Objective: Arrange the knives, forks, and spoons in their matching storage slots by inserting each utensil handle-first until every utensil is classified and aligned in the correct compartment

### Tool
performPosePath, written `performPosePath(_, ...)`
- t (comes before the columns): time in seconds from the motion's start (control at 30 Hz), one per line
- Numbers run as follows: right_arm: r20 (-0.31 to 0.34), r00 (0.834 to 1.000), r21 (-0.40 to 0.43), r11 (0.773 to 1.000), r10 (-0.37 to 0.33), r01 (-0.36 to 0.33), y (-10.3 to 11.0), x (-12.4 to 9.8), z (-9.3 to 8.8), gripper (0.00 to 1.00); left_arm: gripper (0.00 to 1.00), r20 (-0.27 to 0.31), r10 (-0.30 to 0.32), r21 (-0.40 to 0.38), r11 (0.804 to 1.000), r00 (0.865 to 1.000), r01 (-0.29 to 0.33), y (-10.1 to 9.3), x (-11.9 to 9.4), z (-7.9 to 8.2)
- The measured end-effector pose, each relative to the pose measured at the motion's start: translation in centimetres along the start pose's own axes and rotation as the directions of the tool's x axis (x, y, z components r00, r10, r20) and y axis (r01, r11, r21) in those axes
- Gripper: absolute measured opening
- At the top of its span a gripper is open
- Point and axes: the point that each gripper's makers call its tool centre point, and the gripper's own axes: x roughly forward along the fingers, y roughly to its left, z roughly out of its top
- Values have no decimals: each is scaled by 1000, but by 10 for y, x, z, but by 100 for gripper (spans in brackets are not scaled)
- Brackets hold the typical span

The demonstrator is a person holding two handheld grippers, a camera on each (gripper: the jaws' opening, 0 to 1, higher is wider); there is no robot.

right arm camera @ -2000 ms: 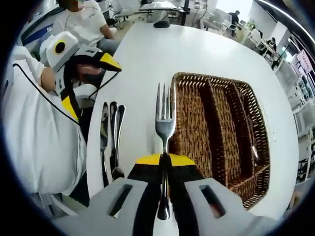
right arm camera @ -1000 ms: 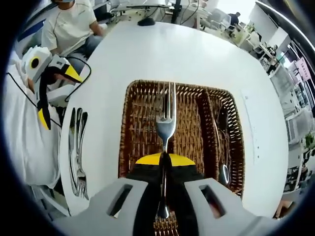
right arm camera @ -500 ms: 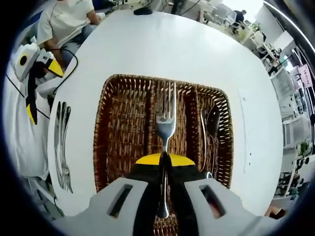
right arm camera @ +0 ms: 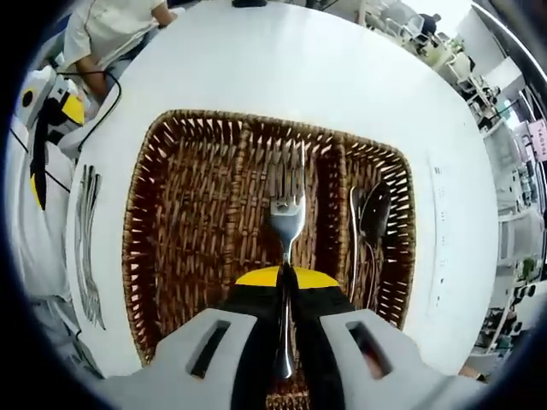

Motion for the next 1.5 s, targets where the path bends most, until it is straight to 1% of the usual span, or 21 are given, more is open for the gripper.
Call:
performPosePath(0.13, -8, 1000, 11, 1000, 8, -8, -4, 7, -3, 2, 73, -5, 5, -2, 1000, 1000, -5, 3, 0, -1)
performPosePath(0.23, -24, 1000, 19, 1000, 7, -7, -13, 14, -7, 2, 73, -5, 7, -3, 1000, 1000, -7, 4, 0, -1)
performPosePath(0.37, -31, 999, 16, 1000, 19, -19, -12, 18, -10, 2, 73, -5, 8, -15, 1000, 1000, -8, 5, 1, -3)
performPosePath(0.43, -42, 999, 15, 1000, 13, -13, -15, 19, -13, 2, 73, -6, 7, -11, 1000, 1000, -7, 6, 1, -3)
performPosePath(0.5, -40, 999, 19, 1000, 15, -14, -16, 20, -13, 2, 73, -4, 4, -11, 1000, 1000, -4, 6, 2, -2)
performPosePath(0.53, -43, 999, 6, 1000, 12, -12, -16, 21, -15, 2, 73, -5, 3, -8, 1000, 1000, -3, 6, 3, -1)
performPosePath(0.57, -38, 999, 8, 1000, 23, -23, -15, 21, -14, 3, 73, -7, 2, -6, 1000, 1000, -2, 6, 3, -2)
performPosePath(0.6, -36, 999, 13, 1000, 20, -19, -15, 21, -13, 3, 73, -8, 2, -6, 1000, 1000, -2, 7, 3, -2)
performPosePath(0.67, -33, 999, -28, 999, 17, -18, -16, 22, -12, 3, 73, -10, 3, -6, 1000, 1000, -3, 8, 3, -2)
performPosePath(0.7, -44, 999, -34, 999, 21, -23, -14, 24, -13, 3, 73, -10, 3, -6, 1000, 1000, -3, 9, 3, -2)
performPosePath(0.9, -44, 999, 7, 1000, 28, -28, -15, 25, -12, 3, 73, -10, 1, -5, 1000, 1000, -1, 8, 4, -3)
performPosePath(1.0, -38, 999, 0, 1000, 27, -27, -16, 26, -12, 3, 73, -11, -1, -8, 1000, 1000, 1, 8, 3, -4)
performPosePath(1.1, -33, 999, 30, 999, 27, -26, -18, 26, -11, 3, 73, -14, -1, -8, 1000, 1000, 1, 7, 4, -5)
performPosePath(1.27, -50, 998, 45, 999, 29, -27, -19, 27, -12, 4, 73, -10, -2, -6, 1000, 1000, 2, 7, 3, -4)
performPosePath(1.3, -54, 998, 43, 999, 29, -26, -19, 27, -12, 4, 73, -11, -1, -6, 1000, 1000, 1, 7, 3, -4)
performPosePath(1.33, -56, 998, 6, 1000, 26, -26, -20, 27, -12, 4, 73, -13, 0, -8, 1000, 1000, 0, 7, 2, -6)
performPosePath(1.43, -57, 998, -7, 1000, 22, -23, -19, 27, -14, 4, 73, -14, -1, -10, 1000, 1000, 1, 6, 1, -7)
performPosePath(1.47, -58, 998, -37, 999, 22, -25, -19, 27, -14, 4, 72, -15, -1, -10, 1000, 1000, 1, 6, 1, -7)
performPosePath(1.5, -60, 998, -45, 999, 22, -25, -19, 27, -14, 4, 72, -15, -1, -11, 1000, 1000, 1, 6, 1, -7)
